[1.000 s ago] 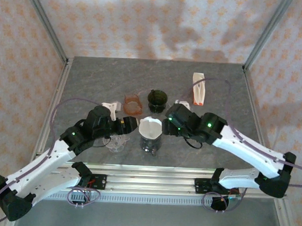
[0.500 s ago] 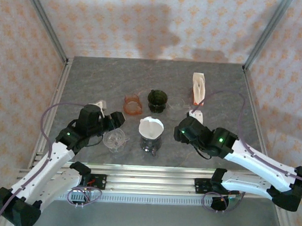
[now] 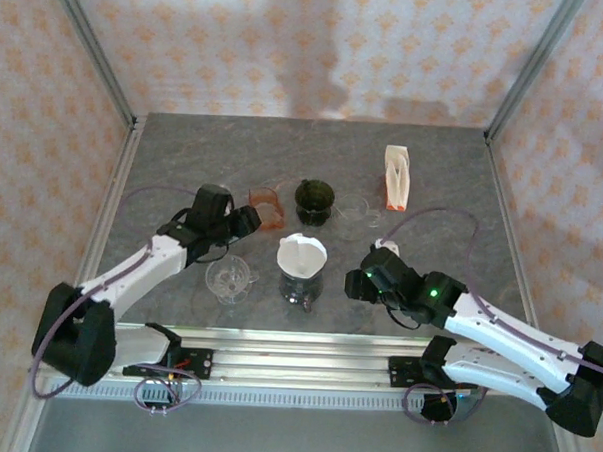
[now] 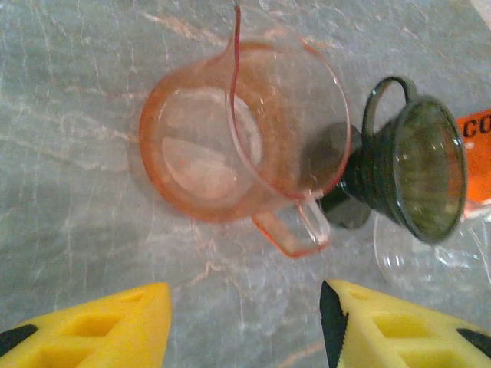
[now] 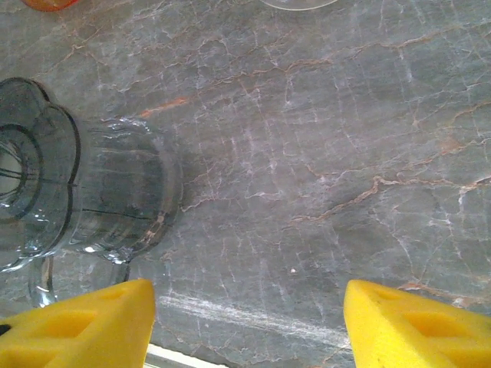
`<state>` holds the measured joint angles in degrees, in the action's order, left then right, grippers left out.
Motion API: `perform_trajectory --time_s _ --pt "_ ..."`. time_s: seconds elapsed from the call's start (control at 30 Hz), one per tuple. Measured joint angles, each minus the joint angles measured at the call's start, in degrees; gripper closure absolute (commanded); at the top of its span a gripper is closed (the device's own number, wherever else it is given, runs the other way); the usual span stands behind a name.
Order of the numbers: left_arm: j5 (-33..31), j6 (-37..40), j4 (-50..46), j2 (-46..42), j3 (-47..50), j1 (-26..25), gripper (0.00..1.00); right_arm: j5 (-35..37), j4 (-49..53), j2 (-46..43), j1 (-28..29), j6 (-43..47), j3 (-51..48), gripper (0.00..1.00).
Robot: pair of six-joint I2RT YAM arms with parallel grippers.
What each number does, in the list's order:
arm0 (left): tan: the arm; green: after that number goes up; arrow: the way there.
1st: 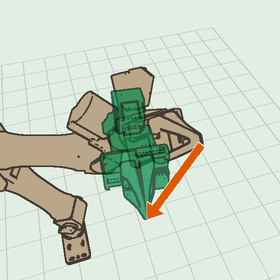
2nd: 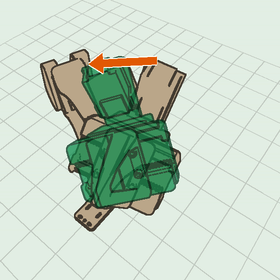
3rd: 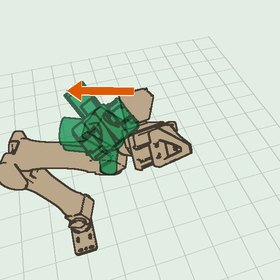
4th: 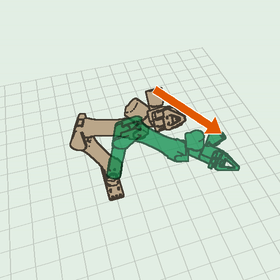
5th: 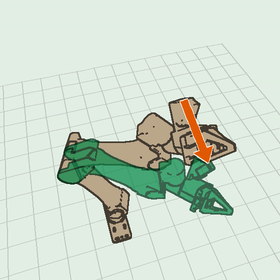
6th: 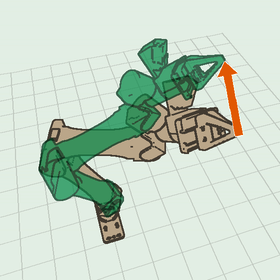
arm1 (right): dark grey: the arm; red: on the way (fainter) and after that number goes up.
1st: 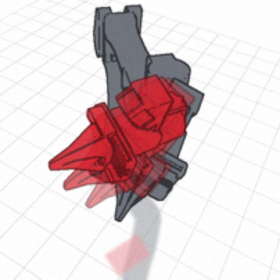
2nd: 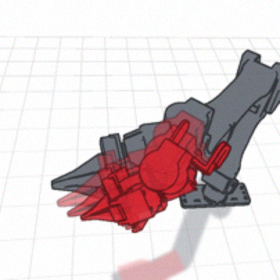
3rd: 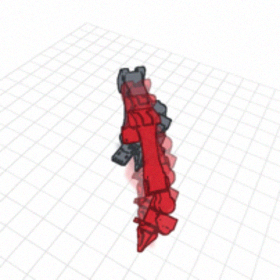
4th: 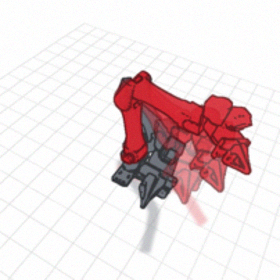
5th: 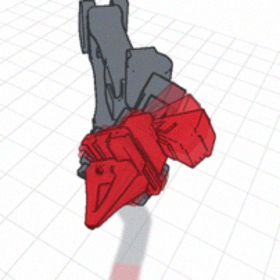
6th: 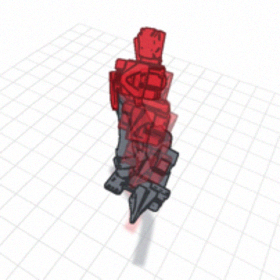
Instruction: Place the coffee filter in the dripper
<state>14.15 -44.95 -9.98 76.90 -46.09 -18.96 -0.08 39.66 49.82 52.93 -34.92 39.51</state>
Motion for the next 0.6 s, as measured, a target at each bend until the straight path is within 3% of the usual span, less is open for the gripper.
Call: perform_trajectory --time_s 0.33,0.6 --pt "-6.6 0.0 1.4 12.2 -8.6 0.7 0.53 -0.2 -0.4 -2.3 0.0 0.0 -0.4 0.34" --pt "-9.2 -0.1 -1.7 15.8 -12.3 0.7 0.68 -0.2 -0.6 -4.3 0.0 0.0 -1.6 0.34"
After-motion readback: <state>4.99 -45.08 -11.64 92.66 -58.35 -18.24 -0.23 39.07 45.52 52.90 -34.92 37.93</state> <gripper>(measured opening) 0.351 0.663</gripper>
